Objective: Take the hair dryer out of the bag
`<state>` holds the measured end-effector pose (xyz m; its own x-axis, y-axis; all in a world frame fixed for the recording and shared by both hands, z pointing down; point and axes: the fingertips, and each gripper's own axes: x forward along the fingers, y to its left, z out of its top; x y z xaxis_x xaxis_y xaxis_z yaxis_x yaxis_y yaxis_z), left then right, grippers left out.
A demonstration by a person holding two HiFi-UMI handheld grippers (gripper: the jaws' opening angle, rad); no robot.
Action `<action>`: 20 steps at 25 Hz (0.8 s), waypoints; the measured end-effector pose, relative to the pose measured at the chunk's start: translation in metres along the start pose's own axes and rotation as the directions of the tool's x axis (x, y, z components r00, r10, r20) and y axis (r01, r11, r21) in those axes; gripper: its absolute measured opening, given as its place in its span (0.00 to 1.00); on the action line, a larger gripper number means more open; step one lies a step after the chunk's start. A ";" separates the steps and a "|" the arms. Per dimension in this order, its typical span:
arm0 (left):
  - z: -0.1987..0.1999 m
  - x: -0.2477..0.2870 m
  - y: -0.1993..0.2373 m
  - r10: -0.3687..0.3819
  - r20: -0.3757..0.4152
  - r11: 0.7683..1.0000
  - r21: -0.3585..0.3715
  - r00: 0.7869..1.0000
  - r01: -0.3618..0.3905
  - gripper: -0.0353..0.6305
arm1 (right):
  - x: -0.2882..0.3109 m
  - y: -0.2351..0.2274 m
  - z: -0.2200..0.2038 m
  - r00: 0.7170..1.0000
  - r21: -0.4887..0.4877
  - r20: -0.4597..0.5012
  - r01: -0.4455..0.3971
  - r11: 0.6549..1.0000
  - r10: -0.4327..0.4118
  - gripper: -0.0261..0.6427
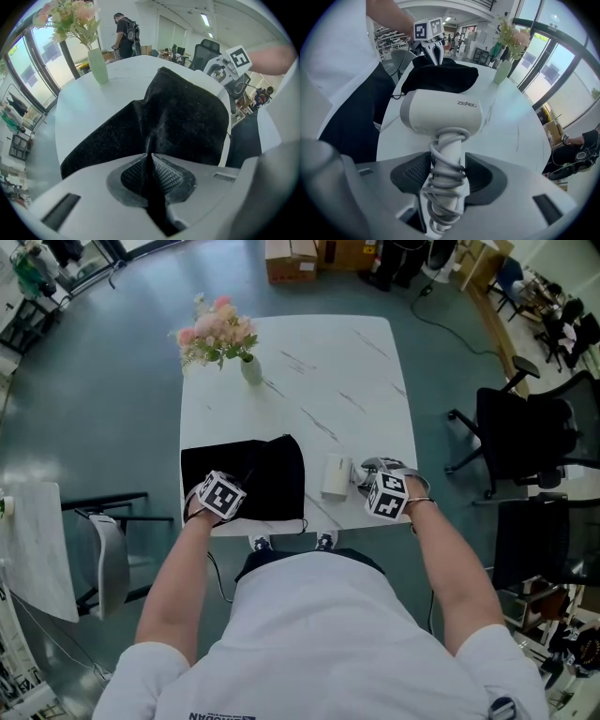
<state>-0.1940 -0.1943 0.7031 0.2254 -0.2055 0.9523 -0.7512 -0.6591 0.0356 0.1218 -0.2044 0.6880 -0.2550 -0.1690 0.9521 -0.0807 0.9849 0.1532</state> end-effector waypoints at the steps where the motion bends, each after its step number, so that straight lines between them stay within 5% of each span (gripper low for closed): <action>1: 0.002 -0.001 0.001 -0.003 0.015 1.000 -0.022 1.000 0.003 0.11 | 0.001 0.000 0.000 1.000 -0.005 -0.002 -0.001 1.000 0.001 0.40; 7: 0.020 -0.029 0.000 0.011 0.124 0.986 -0.169 0.992 0.010 0.26 | -0.010 -0.006 0.001 0.996 0.002 0.052 0.066 0.998 -0.066 0.48; 11: 0.022 -0.047 -0.011 0.060 0.182 0.972 -0.235 0.981 -0.015 0.26 | -0.034 -0.011 0.007 0.978 0.131 0.156 0.122 0.984 -0.142 0.48; 16: 0.027 -0.064 -0.051 0.056 0.331 0.915 -0.395 0.942 0.084 0.26 | -0.060 -0.003 0.016 0.931 0.417 0.284 0.096 0.904 -0.230 0.48; 20: 0.031 -0.084 -0.074 0.075 0.426 0.881 -0.452 0.902 0.140 0.25 | -0.069 0.020 0.027 0.905 0.423 0.362 0.052 0.904 -0.222 0.48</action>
<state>-0.1379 -0.1507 0.6112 0.4112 -0.5427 0.7324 -0.9105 -0.2821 0.3021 0.1115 -0.1737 0.6183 -0.5621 -0.3852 0.7319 -0.4942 0.8660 0.0762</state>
